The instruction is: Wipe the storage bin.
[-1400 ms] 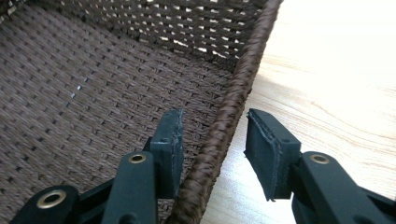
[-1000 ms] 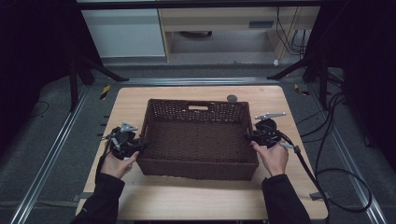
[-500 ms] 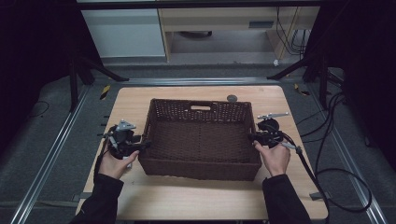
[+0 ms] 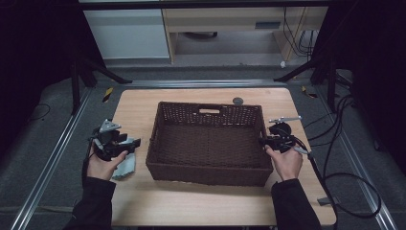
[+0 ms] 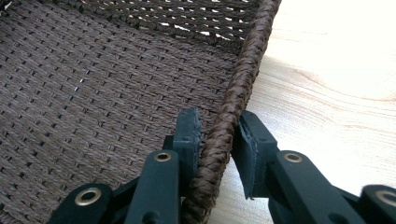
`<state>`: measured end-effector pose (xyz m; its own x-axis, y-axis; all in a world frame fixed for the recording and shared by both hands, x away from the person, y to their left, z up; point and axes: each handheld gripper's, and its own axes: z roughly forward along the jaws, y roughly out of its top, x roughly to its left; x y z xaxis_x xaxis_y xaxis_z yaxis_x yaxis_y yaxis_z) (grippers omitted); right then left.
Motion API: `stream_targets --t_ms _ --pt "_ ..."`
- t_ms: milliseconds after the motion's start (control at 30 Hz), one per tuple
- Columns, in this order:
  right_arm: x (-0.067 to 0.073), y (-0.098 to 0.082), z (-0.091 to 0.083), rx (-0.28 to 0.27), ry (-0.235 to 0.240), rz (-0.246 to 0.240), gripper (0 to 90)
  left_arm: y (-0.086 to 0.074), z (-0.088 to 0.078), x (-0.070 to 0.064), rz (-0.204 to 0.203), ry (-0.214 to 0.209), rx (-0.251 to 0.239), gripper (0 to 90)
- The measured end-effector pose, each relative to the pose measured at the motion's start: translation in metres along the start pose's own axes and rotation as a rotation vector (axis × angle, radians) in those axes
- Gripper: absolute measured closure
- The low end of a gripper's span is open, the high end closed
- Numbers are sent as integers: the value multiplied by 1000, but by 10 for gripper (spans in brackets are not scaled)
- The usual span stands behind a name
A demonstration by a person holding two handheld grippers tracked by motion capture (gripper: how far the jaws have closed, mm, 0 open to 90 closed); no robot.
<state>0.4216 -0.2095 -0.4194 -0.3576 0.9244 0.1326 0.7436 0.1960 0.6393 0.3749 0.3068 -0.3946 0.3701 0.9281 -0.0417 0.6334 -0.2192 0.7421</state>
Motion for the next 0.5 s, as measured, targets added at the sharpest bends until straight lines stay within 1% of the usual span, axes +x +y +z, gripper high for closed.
stream_targets --t_ms 33,67,133,233,367,500 --pt "0 0 0 0 -1 -2 716 -3 2 4 -6 15 9 386" --pt "0 0 0 0 0 0 716 -5 3 7 -3 25 12 382" --pt "0 0 0 -1 0 -1 716 -9 6 13 -18 42 34 378" --pt "0 -1 0 -1 0 -2 716 -16 10 22 -39 61 50 373" --pt "0 0 0 0 0 -4 714 -25 15 32 -42 106 63 355" --pt "0 0 0 -1 0 -4 713 -34 24 41 -51 128 94 341"
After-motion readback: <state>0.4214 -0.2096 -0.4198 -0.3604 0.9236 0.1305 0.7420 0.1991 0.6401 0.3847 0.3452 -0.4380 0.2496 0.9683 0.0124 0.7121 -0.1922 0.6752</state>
